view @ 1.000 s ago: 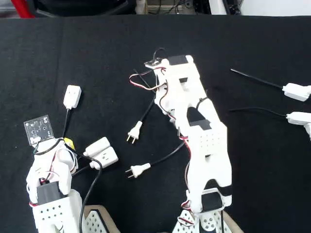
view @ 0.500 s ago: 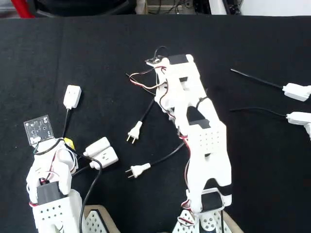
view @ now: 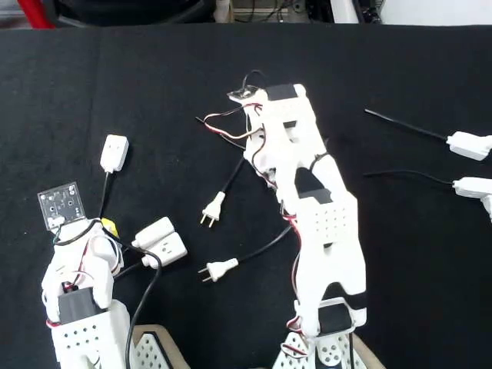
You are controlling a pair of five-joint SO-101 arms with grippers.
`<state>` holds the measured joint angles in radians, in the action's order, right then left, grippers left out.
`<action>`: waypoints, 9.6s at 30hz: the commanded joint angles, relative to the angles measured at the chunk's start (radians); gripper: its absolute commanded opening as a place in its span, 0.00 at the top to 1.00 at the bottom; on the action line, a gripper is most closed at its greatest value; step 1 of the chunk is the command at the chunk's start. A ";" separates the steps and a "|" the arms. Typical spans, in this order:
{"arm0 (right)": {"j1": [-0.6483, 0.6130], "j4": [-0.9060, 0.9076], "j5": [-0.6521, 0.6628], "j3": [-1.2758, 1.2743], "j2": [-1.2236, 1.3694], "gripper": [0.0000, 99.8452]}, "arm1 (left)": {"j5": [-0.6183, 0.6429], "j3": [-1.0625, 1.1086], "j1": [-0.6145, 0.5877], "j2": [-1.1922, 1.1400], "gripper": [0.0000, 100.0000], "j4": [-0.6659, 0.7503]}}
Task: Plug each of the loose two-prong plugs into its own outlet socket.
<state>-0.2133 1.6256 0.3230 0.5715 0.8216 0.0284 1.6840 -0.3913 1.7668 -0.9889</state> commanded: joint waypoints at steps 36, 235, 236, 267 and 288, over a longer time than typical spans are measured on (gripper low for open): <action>-0.020 0.135 0.032 0.242 0.125 0.88 | 0.005 0.019 0.002 0.005 0.89 -0.002; -0.213 -0.270 -0.138 -0.880 -1.135 0.99 | -0.216 -0.348 -0.097 0.000 0.72 -0.129; -0.180 -0.235 -0.126 -0.839 -1.090 0.99 | -0.230 -0.389 -0.111 -0.034 0.72 -0.150; 0.063 -0.321 0.026 -0.746 -0.872 0.99 | -0.434 -1.658 0.105 -1.955 0.69 -0.163; 0.063 -0.328 0.028 -0.745 -0.851 0.99 | -0.569 -1.911 0.070 -2.338 0.76 -0.083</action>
<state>-0.1611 1.3126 0.3429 -0.2355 -0.0345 -0.5378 -0.1573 -0.3115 -0.5639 -1.0457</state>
